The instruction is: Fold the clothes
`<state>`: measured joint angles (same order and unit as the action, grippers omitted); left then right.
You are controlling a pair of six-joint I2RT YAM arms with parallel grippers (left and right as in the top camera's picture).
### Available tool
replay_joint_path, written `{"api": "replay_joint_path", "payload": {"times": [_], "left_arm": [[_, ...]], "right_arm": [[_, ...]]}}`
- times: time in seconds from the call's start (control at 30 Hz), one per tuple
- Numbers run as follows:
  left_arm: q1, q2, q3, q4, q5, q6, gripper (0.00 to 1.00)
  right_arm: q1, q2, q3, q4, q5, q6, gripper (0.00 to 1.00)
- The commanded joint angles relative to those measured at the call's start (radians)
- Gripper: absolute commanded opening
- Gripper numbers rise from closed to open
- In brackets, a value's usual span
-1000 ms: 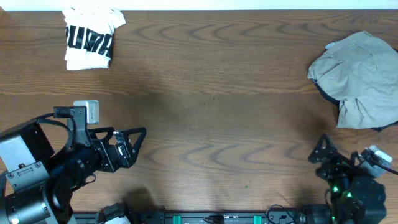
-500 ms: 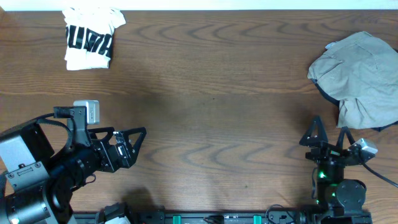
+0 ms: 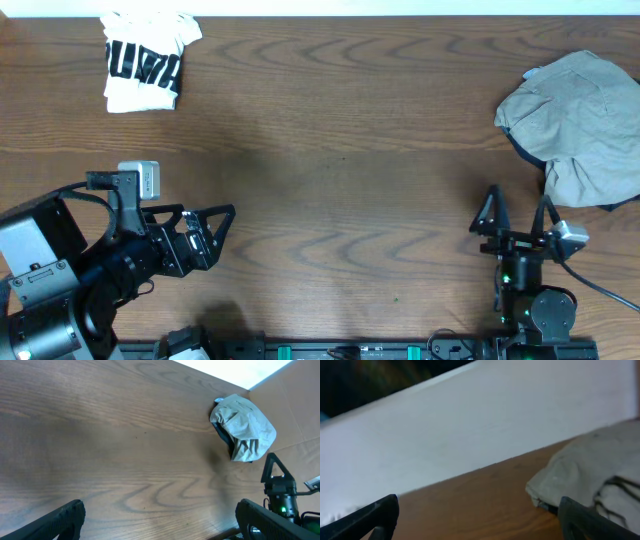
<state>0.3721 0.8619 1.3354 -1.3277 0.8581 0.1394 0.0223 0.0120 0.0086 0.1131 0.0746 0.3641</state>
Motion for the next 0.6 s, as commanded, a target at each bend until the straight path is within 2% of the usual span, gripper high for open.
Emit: {"api": "replay_joint_path", "payload": {"times": [0.0,0.23,0.57], "left_arm": [[0.003,-0.001,0.001,0.0,0.005,0.021,0.98],[0.003,-0.001,0.001,0.0,0.005,0.021,0.98],[0.003,-0.001,0.001,0.0,0.005,0.021,0.98]], "right_arm": [[-0.009,-0.007,-0.003,-0.023,-0.047,-0.115,0.99],[-0.009,-0.007,-0.003,-0.185,-0.023,-0.115,0.99],[-0.01,-0.007,-0.003,-0.185,-0.027,-0.107,0.99]]}}
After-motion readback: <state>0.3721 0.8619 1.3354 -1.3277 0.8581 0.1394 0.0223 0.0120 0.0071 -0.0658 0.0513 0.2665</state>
